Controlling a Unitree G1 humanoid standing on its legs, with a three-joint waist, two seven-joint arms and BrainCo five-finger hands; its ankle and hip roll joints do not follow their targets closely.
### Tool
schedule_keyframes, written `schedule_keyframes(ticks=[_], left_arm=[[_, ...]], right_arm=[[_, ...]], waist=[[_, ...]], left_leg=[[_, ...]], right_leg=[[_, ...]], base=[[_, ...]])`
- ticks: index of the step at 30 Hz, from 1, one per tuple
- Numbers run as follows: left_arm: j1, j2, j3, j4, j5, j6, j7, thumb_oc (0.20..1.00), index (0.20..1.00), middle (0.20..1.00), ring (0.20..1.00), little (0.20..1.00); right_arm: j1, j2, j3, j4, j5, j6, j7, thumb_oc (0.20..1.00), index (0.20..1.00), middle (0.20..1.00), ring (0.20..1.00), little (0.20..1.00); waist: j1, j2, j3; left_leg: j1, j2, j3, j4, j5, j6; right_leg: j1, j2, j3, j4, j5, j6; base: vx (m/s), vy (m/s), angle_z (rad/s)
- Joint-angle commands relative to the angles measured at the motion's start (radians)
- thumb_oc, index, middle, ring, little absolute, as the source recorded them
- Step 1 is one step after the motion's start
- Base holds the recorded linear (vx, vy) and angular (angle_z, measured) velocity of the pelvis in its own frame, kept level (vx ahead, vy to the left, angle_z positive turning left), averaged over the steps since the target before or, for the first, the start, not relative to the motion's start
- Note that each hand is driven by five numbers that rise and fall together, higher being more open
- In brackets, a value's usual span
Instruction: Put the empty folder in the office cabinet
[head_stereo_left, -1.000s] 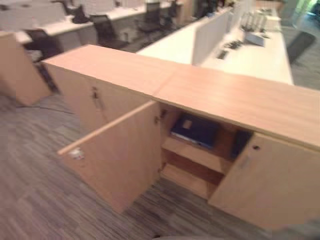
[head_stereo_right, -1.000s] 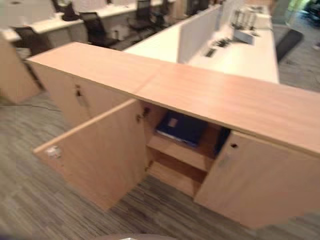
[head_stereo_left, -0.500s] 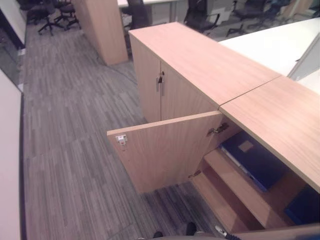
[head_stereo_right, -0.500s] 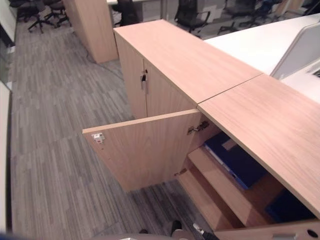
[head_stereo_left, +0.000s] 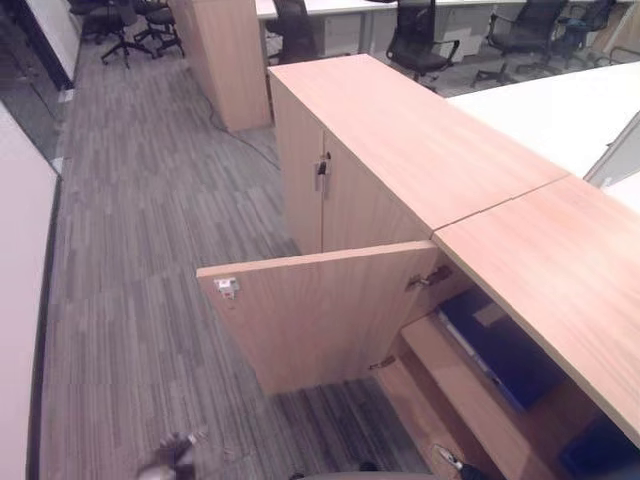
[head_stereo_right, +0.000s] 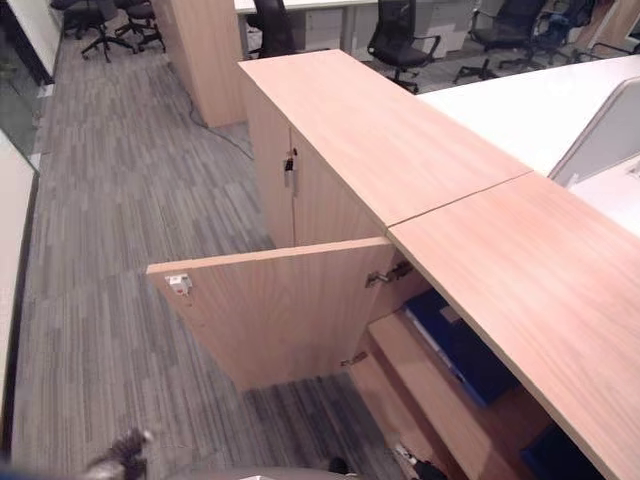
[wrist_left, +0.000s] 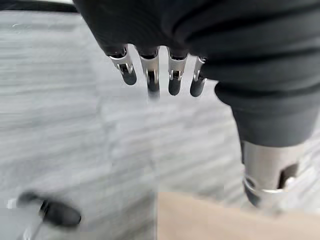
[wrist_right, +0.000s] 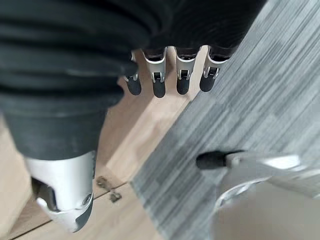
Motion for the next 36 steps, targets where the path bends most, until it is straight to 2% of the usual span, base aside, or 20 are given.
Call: schedule_keyframes(ticks=[1,2,3,8,9,11,12,14,15,16,17,23,28,32,36], left_arm=[[-0.01,0.045,0.066,-0.214,-0.051,-0.022,0.029,1.0,1.0,1.0,1.0,1.0],[0.021,0.058,0.102,-0.316,-0.055,-0.018,0.03,1.0,1.0,1.0,1.0,1.0],[0.038,0.063,0.121,-0.353,-0.051,-0.016,0.03,1.0,1.0,1.0,1.0,1.0],[0.062,0.104,0.223,-0.384,-0.047,-0.023,0.056,1.0,1.0,1.0,1.0,1.0],[0.063,0.104,0.223,-0.383,-0.047,-0.023,0.056,1.0,1.0,1.0,1.0,1.0],[0.059,0.116,0.237,-0.39,-0.022,-0.019,0.065,1.0,1.0,1.0,1.0,1.0],[0.045,0.119,0.227,-0.398,-0.008,-0.014,0.061,1.0,1.0,1.0,1.0,1.0],[0.022,0.137,0.208,-0.409,0.005,-0.016,0.048,1.0,1.0,1.0,1.0,1.0],[0.02,0.137,0.206,-0.408,0.005,-0.017,0.048,1.0,1.0,1.0,1.0,1.0],[-0.006,0.161,0.185,-0.414,0.018,-0.022,0.045,1.0,1.0,1.0,1.0,1.0],[-0.036,0.175,0.162,-0.433,0.034,-0.023,0.037,1.0,1.0,1.0,1.0,1.0],[-0.154,0.223,0.108,-0.438,0.029,-0.028,0.033,1.0,1.0,1.0,1.0,1.0],[-0.208,0.255,0.056,-0.49,0.033,-0.032,0.003,1.0,1.0,1.0,1.0,1.0],[-0.255,0.285,-0.005,-0.516,0.056,-0.019,-0.032,1.0,1.0,1.0,1.0,1.0],[-0.304,0.297,-0.051,-0.521,0.053,-0.02,-0.057,1.0,1.0,1.0,1.0,1.0]], right_arm=[[-0.003,-0.021,-0.041,0.055,0.003,-0.003,-0.014,1.0,1.0,1.0,1.0,1.0],[-0.004,-0.032,-0.055,0.066,-0.008,0.009,-0.015,1.0,1.0,1.0,1.0,1.0],[-0.004,-0.038,-0.063,0.072,-0.021,0.016,-0.011,1.0,1.0,1.0,1.0,1.0],[0.024,-0.078,-0.099,0.067,-0.082,0.034,0.012,1.0,1.0,1.0,1.0,1.0],[0.024,-0.079,-0.099,0.067,-0.082,0.034,0.012,1.0,1.0,1.0,1.0,1.0],[0.041,-0.088,-0.121,0.055,-0.082,0.031,0.013,1.0,1.0,1.0,1.0,1.0],[0.053,-0.097,-0.138,0.047,-0.083,0.033,0.016,1.0,1.0,1.0,1.0,1.0],[0.051,-0.113,-0.159,0.049,-0.09,0.038,0.024,1.0,1.0,1.0,1.0,1.0],[0.051,-0.113,-0.16,0.049,-0.09,0.038,0.024,1.0,1.0,1.0,1.0,1.0],[0.046,-0.113,-0.159,0.04,-0.091,0.038,0.03,1.0,1.0,1.0,1.0,1.0],[0.043,-0.106,-0.153,0.028,-0.097,0.04,0.039,1.0,1.0,1.0,1.0,1.0],[0.029,-0.08,-0.124,-0.012,-0.095,0.043,0.049,1.0,1.0,1.0,1.0,1.0],[0.007,-0.064,-0.101,-0.013,-0.107,0.049,0.053,1.0,1.0,1.0,1.0,1.0],[-0.016,-0.053,-0.08,-0.012,-0.116,0.056,0.059,1.0,1.0,1.0,1.0,1.0],[-0.022,-0.047,-0.066,-0.006,-0.122,0.062,0.064,1.0,1.0,1.0,1.0,1.0]], waist=[[0.006,-0.028,0.051],[0.015,-0.03,0.052],[0.019,-0.03,0.05],[0.007,-0.007,0.015],[0.007,-0.006,0.015],[-0.009,0.015,-0.001],[-0.02,0.038,-0.01],[-0.034,0.063,-0.023],[-0.032,0.062,-0.024],[-0.04,0.067,-0.025],[-0.046,0.065,-0.027],[-0.065,0.043,-0.019],[-0.07,0.024,-0.007],[-0.064,0.014,0.009],[-0.07,0.003,0.013]], left_leg=[[-0.14,0.116,0.329,0.122,0.026,-0.034],[-0.139,0.14,0.355,0.13,0.025,-0.031],[-0.134,0.15,0.343,0.127,0.027,-0.036],[-0.072,0.217,0.23,0.052,0.06,-0.068],[-0.069,0.218,0.23,0.048,0.061,-0.069],[-0.042,0.233,0.214,-0.006,0.072,-0.079],[-0.004,0.23,0.24,-0.068,0.074,-0.083],[0.018,0.195,0.245,-0.099,0.049,-0.076],[0.017,0.194,0.245,-0.099,0.049,-0.075],[0.022,0.16,0.252,-0.099,0.026,-0.058],[0.028,0.124,0.264,-0.099,0.002,-0.036],[0.043,0.026,0.317,-0.099,-0.044,0.023],[0.046,-0.004,0.36,-0.099,-0.053,0.047],[0.061,-0.005,0.411,-0.099,-0.063,0.057],[0.085,-0.007,0.439,-0.099,-0.073,0.065]], right_leg=[[0.028,-0.082,-0.01,0.052,-0.077,0.089],[0.029,-0.079,-0.001,0.047,-0.074,0.089],[0.033,-0.077,0.009,0.042,-0.071,0.09],[0.031,-0.084,0.058,0.031,-0.078,0.104],[0.032,-0.082,0.058,0.032,-0.078,0.103],[0.033,-0.084,0.066,0.028,-0.081,0.109],[0.037,-0.091,0.062,0.022,-0.072,0.117],[0.023,-0.126,0.071,0.014,-0.04,0.137],[0.022,-0.128,0.072,0.013,-0.039,0.138],[0.007,-0.16,0.081,0.013,-0.013,0.157],[-0.007,-0.197,0.097,0.014,0.012,0.178],[-0.061,-0.28,0.159,0.013,0.093,0.229],[-0.103,-0.298,0.169,0.01,0.149,0.246],[-0.121,-0.301,0.117,0.029,0.178,0.252],[-0.121,-0.305,0.096,0.045,0.21,0.256]], base=[[-0.07,-0.004,0.83],[0.0,-0.028,0.7],[0.05,-0.012,0.44],[0.06,0.085,-0.29],[0.06,0.103,-0.4],[0.07,0.201,-0.34],[0.05,0.336,-0.08],[0.02,0.362,-0.07],[-0.02,0.385,-0.16],[-0.04,0.413,-0.1],[-0.05,0.481,-0.06],[-0.05,0.298,-0.23],[-0.03,0.121,-0.39],[-0.02,0.052,-0.25],[0.03,0.026,-0.18]])
